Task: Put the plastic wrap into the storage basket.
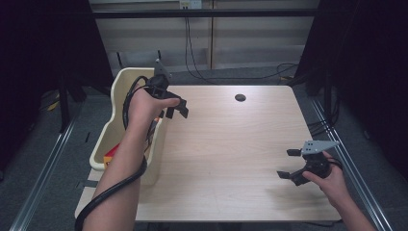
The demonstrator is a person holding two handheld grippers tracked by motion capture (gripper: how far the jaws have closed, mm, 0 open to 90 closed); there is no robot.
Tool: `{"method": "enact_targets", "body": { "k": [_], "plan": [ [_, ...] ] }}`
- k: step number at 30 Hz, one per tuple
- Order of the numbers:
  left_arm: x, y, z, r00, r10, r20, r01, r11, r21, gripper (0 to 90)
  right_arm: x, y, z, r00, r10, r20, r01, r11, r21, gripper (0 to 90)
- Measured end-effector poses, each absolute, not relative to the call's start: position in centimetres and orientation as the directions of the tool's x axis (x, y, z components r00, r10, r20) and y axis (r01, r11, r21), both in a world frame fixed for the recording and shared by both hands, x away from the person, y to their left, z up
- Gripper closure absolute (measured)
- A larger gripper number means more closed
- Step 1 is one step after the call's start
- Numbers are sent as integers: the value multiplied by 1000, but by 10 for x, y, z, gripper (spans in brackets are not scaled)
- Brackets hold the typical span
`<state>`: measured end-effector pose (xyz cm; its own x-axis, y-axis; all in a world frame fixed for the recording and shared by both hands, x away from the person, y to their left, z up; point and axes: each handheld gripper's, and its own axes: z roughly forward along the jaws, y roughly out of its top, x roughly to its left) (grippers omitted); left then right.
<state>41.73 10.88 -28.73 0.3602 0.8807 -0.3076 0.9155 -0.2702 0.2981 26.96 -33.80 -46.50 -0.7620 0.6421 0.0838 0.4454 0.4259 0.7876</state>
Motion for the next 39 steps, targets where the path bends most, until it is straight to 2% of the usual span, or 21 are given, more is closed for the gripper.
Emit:
{"method": "enact_targets", "body": {
  "k": [13,39],
  "plan": [
    [417,81,-304,432,842,-324,887,-333,319,126,270,-337,-466,-769,634,84,443,433,785,28],
    [409,46,-348,501,787,-360,854,-385,349,121,269,-335,-469,-769,635,74,444,447,777,26]
  ]
}}
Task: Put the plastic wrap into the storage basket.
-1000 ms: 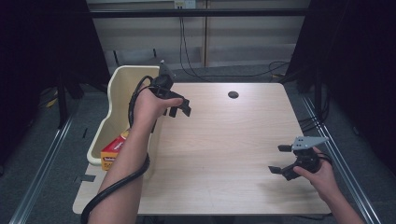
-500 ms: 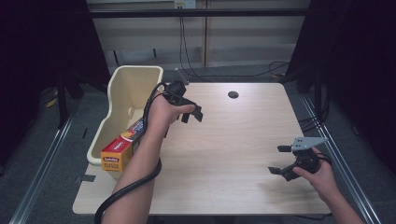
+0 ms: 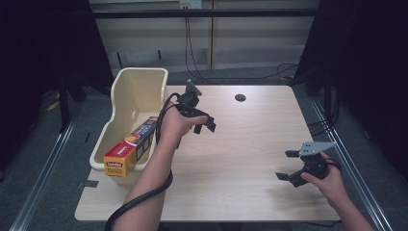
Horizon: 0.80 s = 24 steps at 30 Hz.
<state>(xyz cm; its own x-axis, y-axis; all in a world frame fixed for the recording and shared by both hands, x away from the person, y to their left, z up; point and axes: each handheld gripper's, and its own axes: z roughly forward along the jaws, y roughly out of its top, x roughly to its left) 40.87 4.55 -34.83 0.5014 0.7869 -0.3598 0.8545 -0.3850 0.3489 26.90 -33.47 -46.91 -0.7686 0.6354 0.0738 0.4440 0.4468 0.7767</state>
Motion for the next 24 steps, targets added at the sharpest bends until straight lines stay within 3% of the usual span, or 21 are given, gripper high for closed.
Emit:
{"method": "enact_targets", "body": {
  "k": [24],
  "plan": [
    [395,30,-394,555,732,-395,825,-423,374,121,269,-333,-473,-773,630,74,445,456,770,23]
  ]
}}
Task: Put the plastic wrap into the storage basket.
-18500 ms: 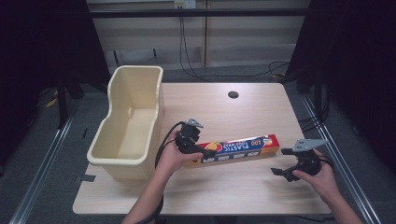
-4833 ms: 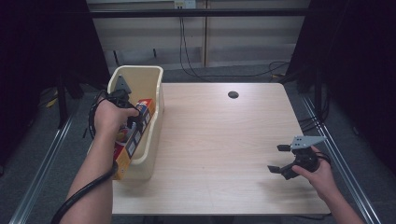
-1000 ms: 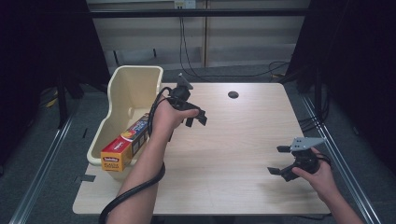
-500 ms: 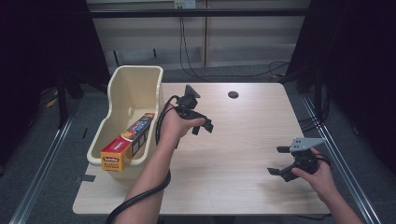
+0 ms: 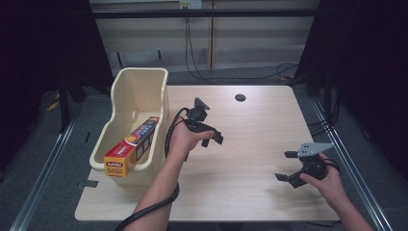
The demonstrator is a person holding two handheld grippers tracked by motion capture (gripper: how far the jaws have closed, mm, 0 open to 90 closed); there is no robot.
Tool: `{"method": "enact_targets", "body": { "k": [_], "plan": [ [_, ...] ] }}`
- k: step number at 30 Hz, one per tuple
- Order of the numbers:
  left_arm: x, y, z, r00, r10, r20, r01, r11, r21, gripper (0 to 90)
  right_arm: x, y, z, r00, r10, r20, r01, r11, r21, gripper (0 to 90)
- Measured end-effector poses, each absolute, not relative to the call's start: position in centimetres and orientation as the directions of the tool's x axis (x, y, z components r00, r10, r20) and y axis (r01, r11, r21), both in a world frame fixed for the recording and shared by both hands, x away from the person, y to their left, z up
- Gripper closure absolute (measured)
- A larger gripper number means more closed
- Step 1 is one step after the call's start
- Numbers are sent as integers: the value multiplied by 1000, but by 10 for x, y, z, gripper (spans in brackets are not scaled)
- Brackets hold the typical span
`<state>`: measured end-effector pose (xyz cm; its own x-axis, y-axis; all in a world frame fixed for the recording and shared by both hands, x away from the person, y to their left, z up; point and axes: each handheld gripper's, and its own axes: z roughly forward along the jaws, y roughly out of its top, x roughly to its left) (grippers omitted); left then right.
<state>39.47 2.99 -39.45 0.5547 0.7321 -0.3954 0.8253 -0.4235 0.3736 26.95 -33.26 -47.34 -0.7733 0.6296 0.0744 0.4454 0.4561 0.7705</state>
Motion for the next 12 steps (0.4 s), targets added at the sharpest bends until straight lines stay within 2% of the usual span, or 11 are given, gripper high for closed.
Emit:
{"method": "enact_targets", "body": {
  "k": [12],
  "plan": [
    [388,26,-411,566,718,-405,819,-432,378,119,269,-330,-478,-771,633,64,451,473,757,23]
  ]
}}
